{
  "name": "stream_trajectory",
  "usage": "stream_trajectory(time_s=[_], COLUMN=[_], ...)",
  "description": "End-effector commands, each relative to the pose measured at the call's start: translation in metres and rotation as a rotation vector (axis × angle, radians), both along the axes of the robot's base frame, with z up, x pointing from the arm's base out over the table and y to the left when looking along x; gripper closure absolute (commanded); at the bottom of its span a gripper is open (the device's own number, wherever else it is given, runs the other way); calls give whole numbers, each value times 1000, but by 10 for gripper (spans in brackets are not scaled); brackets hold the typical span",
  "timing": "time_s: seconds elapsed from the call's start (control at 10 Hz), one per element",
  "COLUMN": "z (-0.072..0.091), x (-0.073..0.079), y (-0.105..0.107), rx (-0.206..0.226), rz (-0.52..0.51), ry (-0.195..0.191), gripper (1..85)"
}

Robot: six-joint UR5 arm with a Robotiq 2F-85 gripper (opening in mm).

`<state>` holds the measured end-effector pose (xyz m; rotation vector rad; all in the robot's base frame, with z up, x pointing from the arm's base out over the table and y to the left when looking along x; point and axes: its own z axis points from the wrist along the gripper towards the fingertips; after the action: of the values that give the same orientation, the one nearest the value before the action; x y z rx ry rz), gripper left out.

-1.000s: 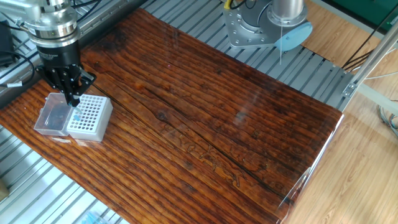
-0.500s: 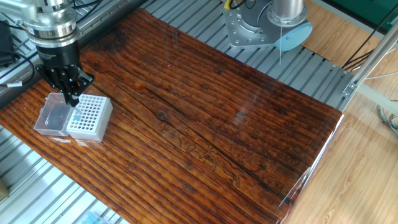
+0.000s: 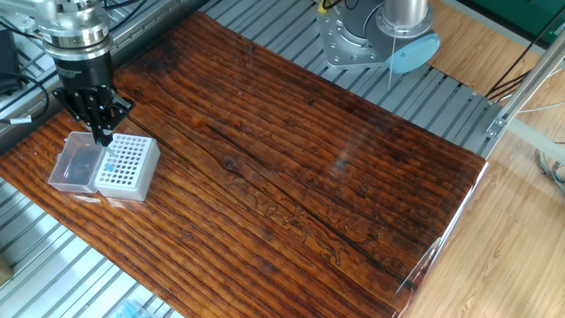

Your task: Insert a medium pipette tip into the holder for medium pipette tips

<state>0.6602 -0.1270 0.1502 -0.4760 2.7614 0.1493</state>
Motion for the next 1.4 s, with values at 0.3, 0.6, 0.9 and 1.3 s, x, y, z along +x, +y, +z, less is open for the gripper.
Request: stream_trajectory(time_s=[0.3,0.6,0.9,1.3], z=[-1,-11,-14,-17], x=[17,15,15,14], y=[-6,-10,-9,2], rx=[13,11,5,37], rz=[19,19,20,28], ry=[-54,-59,-59,-61], gripper=[847,847,847,847])
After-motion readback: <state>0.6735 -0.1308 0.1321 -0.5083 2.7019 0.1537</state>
